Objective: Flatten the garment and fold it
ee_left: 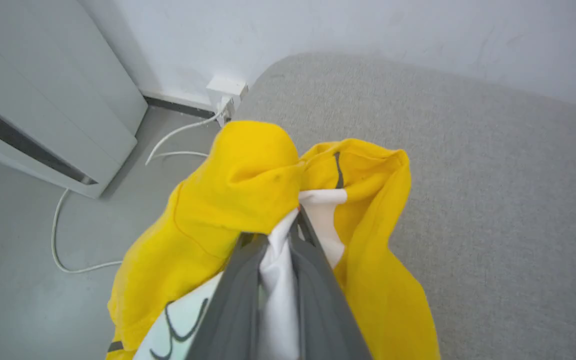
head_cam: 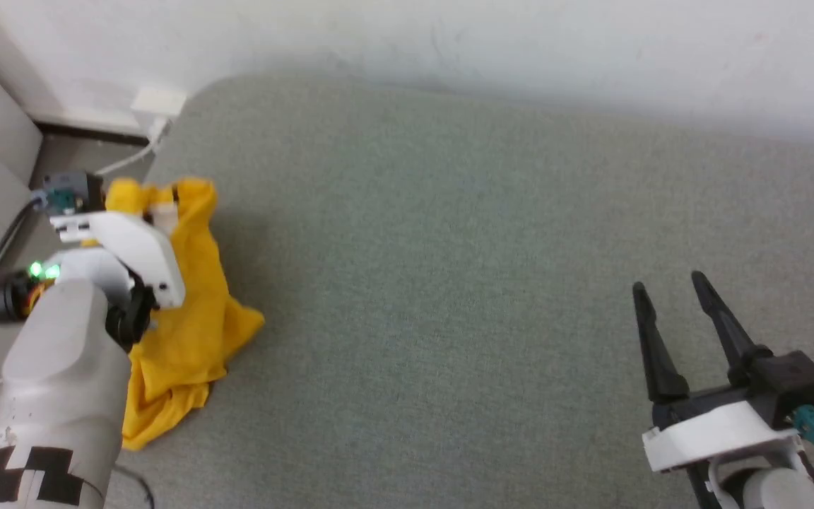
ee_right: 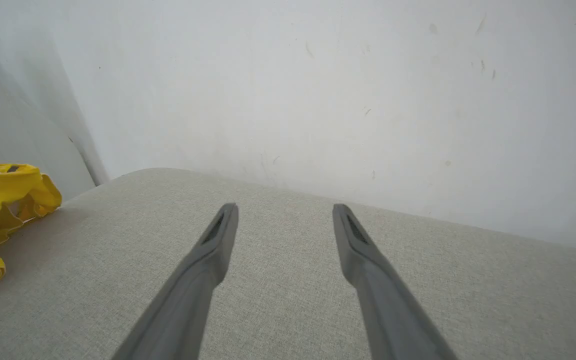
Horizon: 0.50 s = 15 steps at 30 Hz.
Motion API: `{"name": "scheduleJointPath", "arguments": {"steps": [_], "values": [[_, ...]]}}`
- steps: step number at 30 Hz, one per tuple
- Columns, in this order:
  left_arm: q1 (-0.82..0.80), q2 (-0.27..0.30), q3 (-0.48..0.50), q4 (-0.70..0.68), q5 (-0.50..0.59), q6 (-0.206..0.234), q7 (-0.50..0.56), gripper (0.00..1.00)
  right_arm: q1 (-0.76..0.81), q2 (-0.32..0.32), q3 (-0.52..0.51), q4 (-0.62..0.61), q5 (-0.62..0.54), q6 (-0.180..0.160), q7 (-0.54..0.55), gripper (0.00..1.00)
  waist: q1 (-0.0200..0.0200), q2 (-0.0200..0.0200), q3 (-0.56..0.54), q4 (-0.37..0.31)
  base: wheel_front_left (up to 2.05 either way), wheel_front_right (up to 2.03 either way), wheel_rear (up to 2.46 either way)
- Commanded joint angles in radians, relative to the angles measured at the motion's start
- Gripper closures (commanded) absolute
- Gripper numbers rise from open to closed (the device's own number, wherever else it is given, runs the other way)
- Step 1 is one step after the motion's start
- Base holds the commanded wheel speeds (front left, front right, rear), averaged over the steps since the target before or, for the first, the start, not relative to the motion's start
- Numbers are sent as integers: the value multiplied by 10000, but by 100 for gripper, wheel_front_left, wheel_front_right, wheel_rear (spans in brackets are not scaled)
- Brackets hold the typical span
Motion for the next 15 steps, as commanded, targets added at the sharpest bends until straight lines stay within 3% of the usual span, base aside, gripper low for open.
{"name": "scheduleJointPath", "arguments": {"steps": [1, 7, 15], "values": [[-199, -16, -89, -244, 122, 65, -301, 100, 122, 18, -104, 30, 62, -21, -64, 0, -1, 0, -608, 18, 0, 0, 0], [294, -152, -331, -2116, 498, 390, -2131, 100, 490, 30, -560, 83, 334, -21, -88, 0, -1, 0, -1245, -603, 0, 0, 0], [1554, -1004, -870, -4884, 526, 567, -2820, 100, 730, 32, -930, -105, 290, -21, 120, 0, -1, 0, -1530, -2342, 0, 0, 0]]}}
